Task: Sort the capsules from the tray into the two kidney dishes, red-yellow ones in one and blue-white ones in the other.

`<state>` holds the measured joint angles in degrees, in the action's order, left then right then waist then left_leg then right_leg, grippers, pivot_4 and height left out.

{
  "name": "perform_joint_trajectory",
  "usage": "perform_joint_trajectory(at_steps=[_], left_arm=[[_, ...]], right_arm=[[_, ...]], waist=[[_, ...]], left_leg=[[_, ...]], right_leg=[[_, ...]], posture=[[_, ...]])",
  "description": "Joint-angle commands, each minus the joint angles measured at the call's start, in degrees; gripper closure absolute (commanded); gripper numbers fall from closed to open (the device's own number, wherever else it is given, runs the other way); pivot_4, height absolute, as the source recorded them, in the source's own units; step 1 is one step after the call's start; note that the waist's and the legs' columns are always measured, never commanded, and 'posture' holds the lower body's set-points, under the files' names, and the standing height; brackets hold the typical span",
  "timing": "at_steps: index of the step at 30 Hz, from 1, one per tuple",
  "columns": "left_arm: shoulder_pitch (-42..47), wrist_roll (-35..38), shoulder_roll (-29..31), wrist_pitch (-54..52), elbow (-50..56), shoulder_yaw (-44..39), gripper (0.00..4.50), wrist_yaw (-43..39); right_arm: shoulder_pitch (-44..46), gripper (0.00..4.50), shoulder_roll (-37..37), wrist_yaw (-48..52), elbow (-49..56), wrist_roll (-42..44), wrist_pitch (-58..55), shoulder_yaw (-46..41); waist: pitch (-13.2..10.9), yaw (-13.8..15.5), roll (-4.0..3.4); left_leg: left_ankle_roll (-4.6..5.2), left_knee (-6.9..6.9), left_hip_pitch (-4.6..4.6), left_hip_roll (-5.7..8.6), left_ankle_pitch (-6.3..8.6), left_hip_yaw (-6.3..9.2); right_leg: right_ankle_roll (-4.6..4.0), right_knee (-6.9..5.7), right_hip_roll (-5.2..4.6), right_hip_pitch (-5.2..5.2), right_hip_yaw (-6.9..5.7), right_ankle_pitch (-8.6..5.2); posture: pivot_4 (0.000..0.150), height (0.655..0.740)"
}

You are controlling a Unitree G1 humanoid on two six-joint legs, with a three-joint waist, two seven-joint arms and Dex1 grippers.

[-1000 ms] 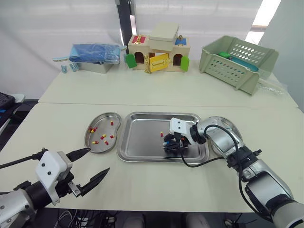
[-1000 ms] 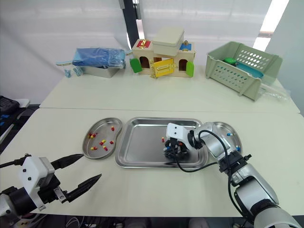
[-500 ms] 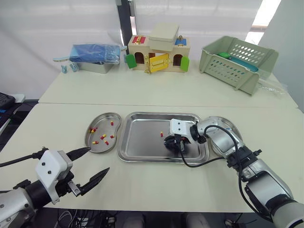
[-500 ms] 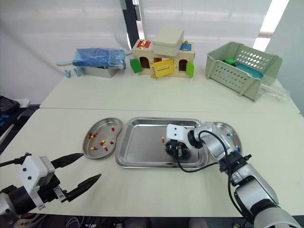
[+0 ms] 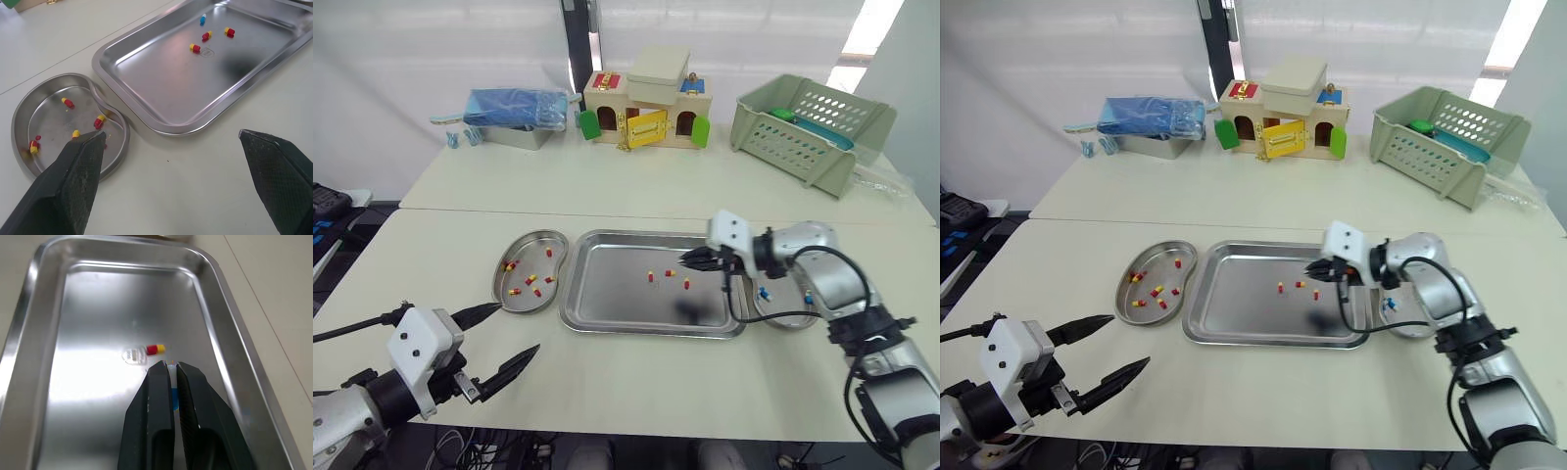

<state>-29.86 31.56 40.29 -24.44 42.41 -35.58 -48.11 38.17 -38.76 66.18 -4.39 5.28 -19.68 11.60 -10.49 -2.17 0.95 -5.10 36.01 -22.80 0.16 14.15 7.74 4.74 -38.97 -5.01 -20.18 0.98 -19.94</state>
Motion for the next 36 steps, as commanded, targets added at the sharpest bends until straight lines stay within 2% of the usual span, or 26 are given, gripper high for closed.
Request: perform_joint_trajectory(at_steps=[1, 8, 18, 21, 24, 32, 36], left_arm=[[0.44, 0.42, 0.51, 0.59, 0.47, 0.64, 0.00, -0.42], [3.40, -0.07, 1.32, 0.63, -1.01, 3.80, 0.00, -0.62], [6.17, -0.06, 2.56, 0.70, -3.00, 4.96, 0.00, -1.60], [6.46, -0.04, 2.73, 0.74, -3.38, 4.98, 0.00, -1.87], [6.66, 0.08, 2.94, 0.80, -3.78, 4.94, 0.00, -2.19], [6.56, 0.07, 3.13, 0.85, -4.39, 4.41, 0.00, -3.08], [6.55, 0.13, 3.41, 0.96, -4.78, 4.23, 0.00, -3.38]], right_arm=[[-2.76, 4.45, -5.91, -0.82, 1.31, 0.79, -0.95, -6.30], [-9.58, 4.45, -10.46, -4.83, -4.61, -0.29, 0.99, -10.42], [-11.68, 1.88, -13.21, -4.10, -4.26, 1.66, 1.67, -12.06], [-13.08, 1.02, -14.38, -2.36, -0.61, 3.83, 1.18, -13.36], [-15.79, 0.10, -14.81, -0.92, 7.77, 7.98, -1.37, -15.39], [-27.43, 0.10, -16.55, -1.15, 31.20, 19.96, -12.03, -22.96], [-35.55, 0.10, -13.45, -3.23, 38.55, 27.31, -14.72, -29.58]], waist=[[0.00, 0.21, 0.00], [0.00, -0.41, 0.00], [-0.01, -0.56, -0.03], [-0.02, -0.56, -0.04], [-0.02, -0.50, -0.03], [-0.02, 0.29, -0.03], [-0.02, 0.48, -0.01]], left_leg=[[0.00, 0.00, 0.00, 0.00, 0.00, -0.02], [0.01, -0.01, 0.04, -0.03, 0.00, -0.05], [0.00, -0.01, 0.02, -0.02, 0.00, -0.04], [0.00, -0.01, 0.02, -0.03, 0.00, -0.04], [0.00, -0.01, 0.01, -0.03, 0.00, -0.03], [0.01, 0.00, 0.00, -0.02, 0.00, -0.01], [0.02, 0.00, 0.00, -0.02, 0.01, 0.00]], right_leg=[[0.00, 0.00, 0.00, -0.01, 0.02, 0.00], [0.00, -0.04, 0.01, 0.01, 0.04, 0.00], [0.00, -0.02, 0.01, 0.01, 0.02, 0.00], [0.00, -0.02, 0.01, 0.01, 0.03, 0.00], [0.00, 0.00, 0.01, 0.02, 0.01, 0.00], [0.00, 0.01, 0.01, 0.06, 0.00, 0.00], [0.01, 0.03, 0.01, 0.09, -0.03, 0.00]], posture=[[0.150, 0.7400], [0.150, 0.7400], [0.150, 0.7400], [0.150, 0.7400], [0.150, 0.7400], [0.150, 0.7400], [0.150, 0.7400]])
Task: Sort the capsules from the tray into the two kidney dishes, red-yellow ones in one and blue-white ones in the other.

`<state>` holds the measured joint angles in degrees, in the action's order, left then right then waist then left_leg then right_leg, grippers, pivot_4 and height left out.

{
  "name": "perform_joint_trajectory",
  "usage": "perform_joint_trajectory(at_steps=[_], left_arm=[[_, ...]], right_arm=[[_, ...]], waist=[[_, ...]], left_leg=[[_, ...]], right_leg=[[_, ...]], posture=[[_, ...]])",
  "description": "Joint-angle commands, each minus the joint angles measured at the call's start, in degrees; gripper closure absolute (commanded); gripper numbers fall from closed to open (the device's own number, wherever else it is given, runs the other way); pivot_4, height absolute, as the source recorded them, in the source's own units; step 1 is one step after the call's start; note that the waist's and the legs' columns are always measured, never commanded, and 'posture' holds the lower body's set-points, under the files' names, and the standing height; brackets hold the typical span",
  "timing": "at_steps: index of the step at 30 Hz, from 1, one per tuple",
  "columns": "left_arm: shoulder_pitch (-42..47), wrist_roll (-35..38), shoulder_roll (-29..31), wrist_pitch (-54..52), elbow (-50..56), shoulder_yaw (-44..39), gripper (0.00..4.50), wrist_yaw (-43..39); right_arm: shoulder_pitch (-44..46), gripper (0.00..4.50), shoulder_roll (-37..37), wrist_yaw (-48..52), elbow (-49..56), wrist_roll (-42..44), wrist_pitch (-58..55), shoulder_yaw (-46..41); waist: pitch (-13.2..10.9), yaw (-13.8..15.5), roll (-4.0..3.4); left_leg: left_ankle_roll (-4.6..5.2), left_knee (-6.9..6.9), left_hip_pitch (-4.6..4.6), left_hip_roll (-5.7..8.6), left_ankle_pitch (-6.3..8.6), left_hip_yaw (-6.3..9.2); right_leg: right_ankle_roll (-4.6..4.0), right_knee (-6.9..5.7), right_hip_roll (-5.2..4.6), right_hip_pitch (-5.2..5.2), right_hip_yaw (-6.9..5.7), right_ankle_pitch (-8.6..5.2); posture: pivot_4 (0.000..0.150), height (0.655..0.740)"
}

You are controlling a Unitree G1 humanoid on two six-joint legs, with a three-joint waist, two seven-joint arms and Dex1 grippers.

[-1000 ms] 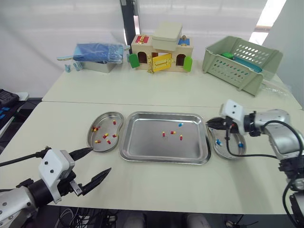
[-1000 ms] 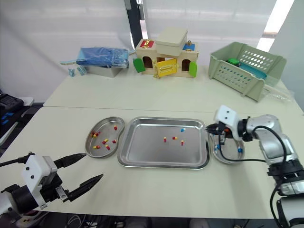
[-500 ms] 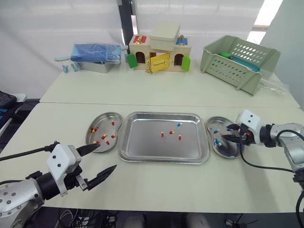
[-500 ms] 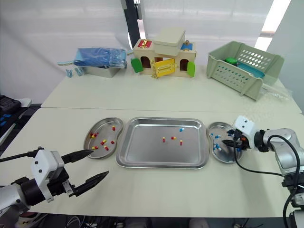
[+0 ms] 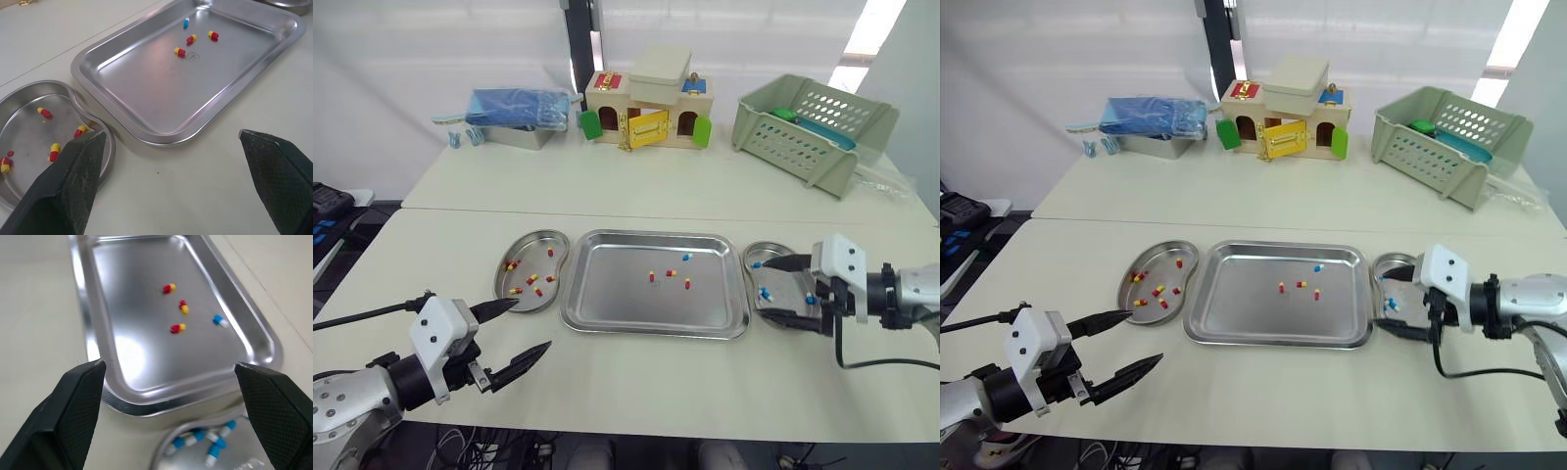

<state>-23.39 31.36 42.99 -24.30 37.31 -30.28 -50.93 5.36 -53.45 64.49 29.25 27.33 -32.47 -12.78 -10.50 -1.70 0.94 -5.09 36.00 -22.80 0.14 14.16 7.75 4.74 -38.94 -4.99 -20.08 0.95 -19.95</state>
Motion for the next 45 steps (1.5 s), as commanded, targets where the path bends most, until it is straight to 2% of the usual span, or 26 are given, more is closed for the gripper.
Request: perform_joint_trajectory(at_steps=[1, 6, 11, 22, 27, 31, 34, 39, 45], left_arm=[[0.12, 0.34, 0.84, 0.84, 0.23, -1.07, 0.00, -0.68], [0.69, 0.55, 1.30, 0.56, -0.10, -1.01, 0.00, -1.16], [1.24, 0.64, 1.69, 0.38, -0.54, -0.95, 0.00, -1.50], [1.03, 0.84, 1.17, -0.07, 0.62, -1.05, 0.00, -0.66], [5.54, 1.30, 3.99, -0.06, -1.91, 0.40, 0.00, -2.76], [17.13, 0.36, 8.11, -0.04, -7.35, 7.90, 0.00, -5.56], [29.47, -3.05, 8.89, 1.60, -14.82, 16.54, 0.00, -7.82], [47.98, -8.84, 5.78, 3.55, -26.92, 30.87, 0.00, -13.58], [61.84, -15.88, -0.50, 6.77, -40.97, 43.39, 0.00, -21.13]], right_arm=[[-4.50, 0.10, 1.74, -2.10, 5.95, 5.77, -1.92, -6.18], [-14.29, 0.10, 2.16, -2.67, 11.63, 5.77, -0.86, -7.80], [-17.50, 0.10, 1.54, -3.56, 12.90, 4.79, 0.28, -7.67], [-9.00, 0.10, -0.56, -7.50, 12.40, 5.36, -1.73, -1.74], [-7.96, 0.10, -1.14, -7.73, 12.21, 5.65, -1.77, -1.68], [-11.06, 0.10, -0.13, -10.24, 15.51, 6.21, -2.49, -4.10], [-14.03, 0.10, 1.00, -12.50, 18.60, 6.37, -2.72, -5.24], [-17.67, 0.10, 2.76, -16.23, 22.15, 5.70, -3.34, -6.68], [-20.41, 0.10, 3.70, -20.06, 24.70, 4.31, -3.39, -6.53]], waist=[[0.00, 0.01, 0.00], [0.00, -0.09, 0.00], [0.00, -0.16, 0.00], [0.00, -0.15, 0.01], [0.00, -0.02, 0.03], [0.01, 0.43, 0.03], [0.01, 0.30, 0.04], [0.02, -0.45, 0.06], [0.01, -0.77, 0.07]], left_leg=[[0.00, 0.00, 0.01, 0.01, 0.00, -0.01], [0.00, 0.00, 0.04, 0.00, 0.00, 0.00], [0.00, 0.01, 0.08, 0.00, 0.00, -0.02], [0.00, 0.01, 0.07, 0.00, 0.00, 0.00], [0.00, 0.01, 0.07, 0.00, 0.00, 0.02], [0.00, 0.03, 0.06, 0.04, 0.00, 0.04], [0.00, 0.04, 0.06, 0.04, 0.00, 0.06], [-0.03, 0.05, 0.04, 0.05, -0.02, 0.03], [-0.07, 0.10, 0.02, 0.05, -0.06, 0.07]], right_leg=[[0.00, 0.00, 0.00, 0.00, 0.01, 0.00], [0.00, -0.02, 0.01, 0.03, 0.01, 0.00], [0.00, -0.03, 0.01, 0.05, 0.02, 0.00], [0.01, 0.00, 0.02, 0.07, 0.00, 0.00], [0.01, -0.01, 0.02, 0.07, -0.02, 0.00], [0.01, 0.00, 0.00, 0.08, -0.04, 0.00], [0.01, -0.02, 0.01, 0.08, -0.06, 0.00], [0.02, -0.04, 0.02, 0.05, -0.04, 0.00], [0.02, -0.07, 0.03, 0.05, -0.09, 0.00]], posture=[[0.150, 0.7400], [0.150, 0.7400], [0.150, 0.7400], [0.150, 0.7400], [0.150, 0.7400], [0.150, 0.7400], [0.150, 0.7400], [0.150, 0.7400], [0.150, 0.7400]])
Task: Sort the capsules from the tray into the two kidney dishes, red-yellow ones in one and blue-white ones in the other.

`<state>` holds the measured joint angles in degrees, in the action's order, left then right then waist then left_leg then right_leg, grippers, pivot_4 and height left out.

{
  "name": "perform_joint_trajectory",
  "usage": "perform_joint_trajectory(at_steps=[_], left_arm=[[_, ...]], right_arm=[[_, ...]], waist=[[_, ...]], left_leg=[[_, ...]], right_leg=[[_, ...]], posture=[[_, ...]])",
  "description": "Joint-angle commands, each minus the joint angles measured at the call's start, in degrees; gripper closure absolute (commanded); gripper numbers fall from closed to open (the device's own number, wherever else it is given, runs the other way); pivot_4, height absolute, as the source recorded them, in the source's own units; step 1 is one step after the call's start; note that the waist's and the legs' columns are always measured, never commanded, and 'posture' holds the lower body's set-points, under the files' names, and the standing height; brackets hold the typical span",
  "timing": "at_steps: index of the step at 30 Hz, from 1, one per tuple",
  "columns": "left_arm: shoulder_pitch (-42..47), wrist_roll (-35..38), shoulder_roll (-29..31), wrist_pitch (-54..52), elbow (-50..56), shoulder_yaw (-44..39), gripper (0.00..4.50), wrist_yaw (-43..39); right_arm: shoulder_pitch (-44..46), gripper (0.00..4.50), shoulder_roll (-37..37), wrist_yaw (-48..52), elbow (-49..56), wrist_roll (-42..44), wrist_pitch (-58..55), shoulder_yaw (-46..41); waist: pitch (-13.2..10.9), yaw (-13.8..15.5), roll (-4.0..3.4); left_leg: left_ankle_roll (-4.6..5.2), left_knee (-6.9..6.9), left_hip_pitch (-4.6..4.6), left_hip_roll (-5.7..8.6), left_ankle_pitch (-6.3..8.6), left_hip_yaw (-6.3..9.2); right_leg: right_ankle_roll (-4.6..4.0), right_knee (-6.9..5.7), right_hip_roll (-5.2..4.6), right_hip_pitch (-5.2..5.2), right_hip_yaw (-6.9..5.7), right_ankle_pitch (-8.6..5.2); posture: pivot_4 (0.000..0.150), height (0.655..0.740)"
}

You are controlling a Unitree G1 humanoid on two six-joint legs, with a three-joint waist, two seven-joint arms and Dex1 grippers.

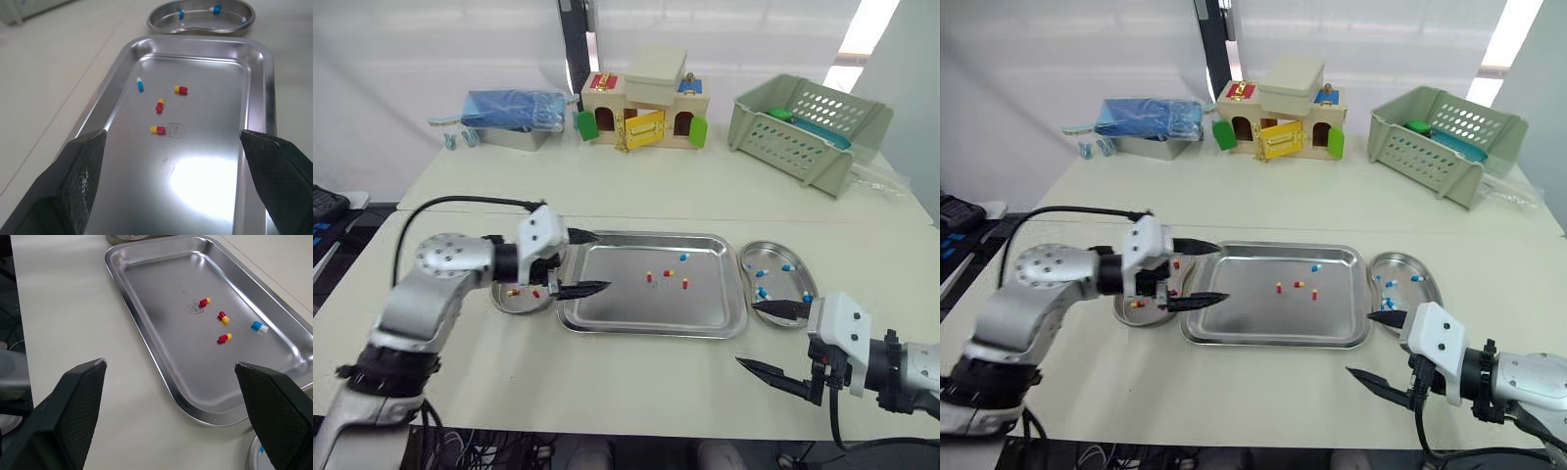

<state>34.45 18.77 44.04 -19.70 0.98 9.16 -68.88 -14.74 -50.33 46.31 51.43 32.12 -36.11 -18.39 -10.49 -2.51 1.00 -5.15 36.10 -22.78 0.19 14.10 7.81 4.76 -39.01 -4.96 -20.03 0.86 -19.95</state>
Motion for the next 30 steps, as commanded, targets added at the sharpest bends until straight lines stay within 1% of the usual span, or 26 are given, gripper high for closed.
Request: perform_joint_trajectory(at_steps=[1, 6, 12, 13, 14, 15, 18, 30], left_arm=[[5.40, -4.75, -2.52, 3.07, -6.95, 5.38, 0.00, -3.72], [10.35, -10.61, -7.94, 7.98, -18.30, 9.29, 0.00, -3.13], [13.58, -12.77, -13.09, 10.14, -25.67, 9.84, 0.00, -3.71], [14.04, -12.91, -13.86, 10.24, -26.70, 9.65, 0.37, -3.69], [14.31, -12.97, -14.33, 10.16, -27.29, 9.51, 0.38, -3.76], [14.55, -13.09, -14.76, 10.12, -27.80, 9.56, 0.54, -3.89], [15.29, -14.19, -16.06, 10.54, -29.86, 9.67, 1.44, -3.15], [18.27, -18.16, -20.68, 14.76, -40.70, 9.30, 1.44, -0.65]], right_arm=[[-0.49, 0.10, 0.64, -2.33, 2.70, -0.70, 0.28, -0.81], [-1.78, 0.10, 1.66, -4.22, 3.87, -0.92, 0.23, -0.77], [-3.54, 0.10, 2.18, -4.71, 4.32, -1.40, 0.76, -1.43], [-3.49, 0.06, 2.22, -4.76, 4.21, -1.51, 0.84, -1.27], [-3.47, 0.06, 2.25, -4.81, 4.18, -1.60, 0.89, -1.16], [-3.42, 0.06, 2.20, -4.77, 4.01, -1.80, 1.02, -0.97], [-3.22, 0.06, 2.05, -4.60, 3.39, -2.27, 1.51, -0.48], [-1.06, 0.06, 1.39, -3.64, 1.16, -5.49, 3.41, 3.27]], waist=[[0.00, 0.03, 0.01], [-0.01, -0.26, 0.02], [-0.02, -0.32, 0.04], [-0.02, -0.39, 0.04], [-0.02, -0.47, 0.04], [-0.02, -0.46, 0.04], [-0.02, -0.59, 0.04], [-0.02, -0.60, 0.05]], left_leg=[[0.00, 0.02, 0.00, 0.00, 0.00, 0.00], [-0.01, 0.02, -0.01, 0.01, -0.01, 0.01], [-0.02, 0.06, -0.03, 0.02, -0.02, 0.05], [-0.02, 0.06, -0.03, 0.02, -0.02, 0.04], [-0.02, 0.05, -0.03, 0.02, -0.02, 0.04], [-0.03, 0.05, -0.02, 0.02, -0.02, 0.04], [-0.02, 0.05, -0.01, 0.02, -0.02, 0.05], [-0.05, 0.06, -0.02, 0.04, -0.04, 0.07]], right_leg=[[0.00, 0.00, 0.00, 0.01, 0.00, 0.00], [0.00, 0.00, 0.00, 0.00, -0.01, 0.00], [0.01, -0.01, 0.00, 0.01, -0.03, 0.00], [0.01, -0.01, 0.00, 0.01, -0.02, 0.00], [0.01, -0.01, 0.00, 0.01, -0.02, 0.00], [0.01, -0.01, 0.00, 0.01, -0.02, 0.00], [0.01, -0.01, 0.00, 0.02, -0.02, 0.00], [0.01, -0.02, -0.01, 0.02, -0.04, 0.00]], posture=[[0.150, 0.7400], [0.150, 0.7400], [0.150, 0.7400], [0.150, 0.7400], [0.150, 0.7400], [0.150, 0.7400], [0.150, 0.7400], [0.150, 0.7400]])
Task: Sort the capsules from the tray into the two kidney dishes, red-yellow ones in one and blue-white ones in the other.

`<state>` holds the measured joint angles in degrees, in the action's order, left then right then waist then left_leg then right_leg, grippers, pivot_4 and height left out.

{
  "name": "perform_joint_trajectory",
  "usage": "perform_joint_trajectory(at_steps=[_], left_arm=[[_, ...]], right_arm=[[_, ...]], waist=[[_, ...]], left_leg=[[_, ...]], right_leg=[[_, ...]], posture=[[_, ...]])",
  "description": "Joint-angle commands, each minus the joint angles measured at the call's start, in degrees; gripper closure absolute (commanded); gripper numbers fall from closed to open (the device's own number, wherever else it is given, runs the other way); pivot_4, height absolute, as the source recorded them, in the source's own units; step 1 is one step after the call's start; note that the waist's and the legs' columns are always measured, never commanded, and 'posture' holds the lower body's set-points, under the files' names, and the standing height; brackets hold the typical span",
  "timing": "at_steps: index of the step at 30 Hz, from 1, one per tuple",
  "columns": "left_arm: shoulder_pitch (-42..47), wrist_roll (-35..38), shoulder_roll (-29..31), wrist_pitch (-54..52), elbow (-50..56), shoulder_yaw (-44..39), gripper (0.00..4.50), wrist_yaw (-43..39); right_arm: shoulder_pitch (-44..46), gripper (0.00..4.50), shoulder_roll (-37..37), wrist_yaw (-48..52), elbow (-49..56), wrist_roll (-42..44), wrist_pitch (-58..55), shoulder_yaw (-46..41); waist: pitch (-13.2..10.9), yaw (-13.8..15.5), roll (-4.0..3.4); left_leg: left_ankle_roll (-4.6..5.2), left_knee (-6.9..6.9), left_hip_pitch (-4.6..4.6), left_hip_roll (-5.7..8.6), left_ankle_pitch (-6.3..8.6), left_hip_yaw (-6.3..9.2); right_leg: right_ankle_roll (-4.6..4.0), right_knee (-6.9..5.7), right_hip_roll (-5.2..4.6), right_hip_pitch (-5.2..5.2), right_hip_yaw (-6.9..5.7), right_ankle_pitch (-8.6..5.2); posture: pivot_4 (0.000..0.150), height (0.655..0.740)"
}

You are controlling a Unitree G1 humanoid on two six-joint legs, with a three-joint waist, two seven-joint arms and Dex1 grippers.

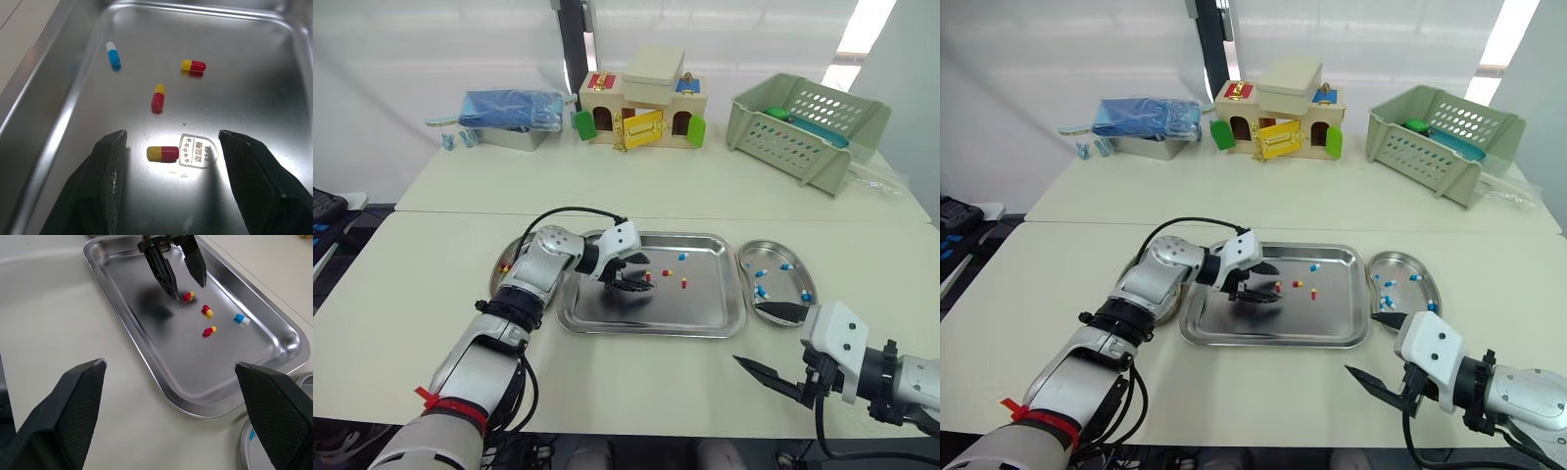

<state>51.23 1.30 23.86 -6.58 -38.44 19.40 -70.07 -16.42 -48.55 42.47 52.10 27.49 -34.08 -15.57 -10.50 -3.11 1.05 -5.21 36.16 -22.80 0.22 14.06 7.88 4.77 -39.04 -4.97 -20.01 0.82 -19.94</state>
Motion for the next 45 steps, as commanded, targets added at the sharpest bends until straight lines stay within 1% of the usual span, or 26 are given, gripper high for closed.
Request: perform_joint_trajectory(at_steps=[1, 13, 16, 19, 29, 32, 33, 34, 41, 45], left_arm=[[1.64, -0.84, -0.67, 1.83, -1.77, -0.97, 1.44, 0.48], [1.17, -2.58, -1.60, 3.59, -5.15, -0.72, 1.44, 0.38], [0.79, -2.85, -1.26, 3.64, -4.97, -0.60, 1.98, -0.07], [0.11, -2.80, -0.78, 3.26, -3.93, -0.63, 2.87, -0.83], [-0.72, -2.87, -0.53, 2.70, -2.94, -1.27, 2.87, -0.81], [-1.09, -2.89, -0.48, 2.81, -2.67, -1.49, 3.38, -0.63], [-1.27, -2.93, -0.46, 2.81, -2.50, -1.54, 3.69, -0.58], [-1.49, -3.07, -0.40, 2.98, -2.25, -1.60, 3.90, -0.37], [-2.16, -2.30, -0.24, 2.56, -0.72, -2.60, 3.90, -0.27], [-2.30, 0.41, 0.66, -0.73, 5.23, -5.36, 3.90, 0.19]], right_arm=[[0.73, 0.06, -0.34, 0.18, 0.46, -0.89, 1.39, 0.64], [0.97, 0.06, -0.20, 0.23, 0.18, -2.10, 1.82, 2.03], [1.39, 0.06, -0.29, 0.14, -0.01, -2.17, 1.72, 2.26], [1.52, 0.06, -0.28, 0.06, -0.14, -2.33, 1.78, 2.56], [2.50, 0.06, -0.56, 0.48, -1.19, -2.84, 2.21, 3.24], [2.78, 0.06, -0.66, 0.66, -1.47, -2.84, 2.27, 3.23], [2.89, 0.06, -0.67, 0.74, -1.56, -2.84, 2.27, 3.23], [2.98, 0.06, -0.70, 0.85, -1.63, -2.89, 2.28, 3.26], [3.50, 0.06, -0.63, 1.43, -1.98, -3.21, 2.12, 3.39], [3.22, 0.06, -0.50, 1.65, -1.60, -3.17, 1.91, 3.27]], waist=[[0.00, -0.01, 0.00], [0.01, 0.00, 0.01], [0.01, -0.01, 0.01], [0.01, -0.02, 0.01], [0.02, -0.05, 0.01], [0.02, -0.08, 0.00], [0.02, -0.09, 0.00], [0.02, -0.09, 0.00], [0.03, -0.09, 0.01], [0.03, -0.13, 0.01]], left_leg=[[0.00, 0.00, 0.00, 0.00, 0.00, 0.00], [-0.08, 0.01, 0.00, 0.00, -0.05, 0.01], [-0.08, 0.01, 0.01, 0.00, -0.05, 0.01], [-0.08, 0.02, 0.01, 0.00, -0.05, 0.01], [-0.09, 0.02, 0.02, 0.00, -0.05, 0.02], [-0.08, 0.03, 0.02, 0.00, -0.05, 0.02], [-0.09, 0.03, 0.02, 0.00, -0.05, 0.02], [-0.09, 0.03, 0.02, 0.00, -0.05, 0.02], [-0.09, 0.05, 0.03, 0.00, -0.05, 0.03], [-0.09, 0.05, 0.01, 0.00, -0.05, 0.03]], right_leg=[[0.00, 0.00, 0.00, -0.01, 0.00, 0.00], [0.00, -0.01, 0.00, 0.01, 0.00, 0.00], [0.00, -0.02, 0.00, 0.01, -0.01, 0.00], [0.00, -0.02, 0.00, 0.02, 0.00, 0.00], [0.00, -0.03, 0.00, 0.03, -0.01, 0.00], [0.00, -0.03, 0.00, 0.03, -0.01, 0.00], [0.00, -0.03, 0.00, 0.03, 0.00, 0.00], [0.00, -0.03, 0.00, 0.03, 0.00, 0.00], [0.00, -0.04, 0.00, 0.04, -0.01, 0.00], [0.00, -0.04, 0.00, 0.03, -0.01, 0.00]], posture=[[0.150, 0.7400], [0.150, 0.7400], [0.150, 0.7400], [0.150, 0.7400], [0.150, 0.7400], [0.150, 0.7400], [0.150, 0.7400], [0.150, 0.7400], [0.150, 0.7400], [0.150, 0.7400]])
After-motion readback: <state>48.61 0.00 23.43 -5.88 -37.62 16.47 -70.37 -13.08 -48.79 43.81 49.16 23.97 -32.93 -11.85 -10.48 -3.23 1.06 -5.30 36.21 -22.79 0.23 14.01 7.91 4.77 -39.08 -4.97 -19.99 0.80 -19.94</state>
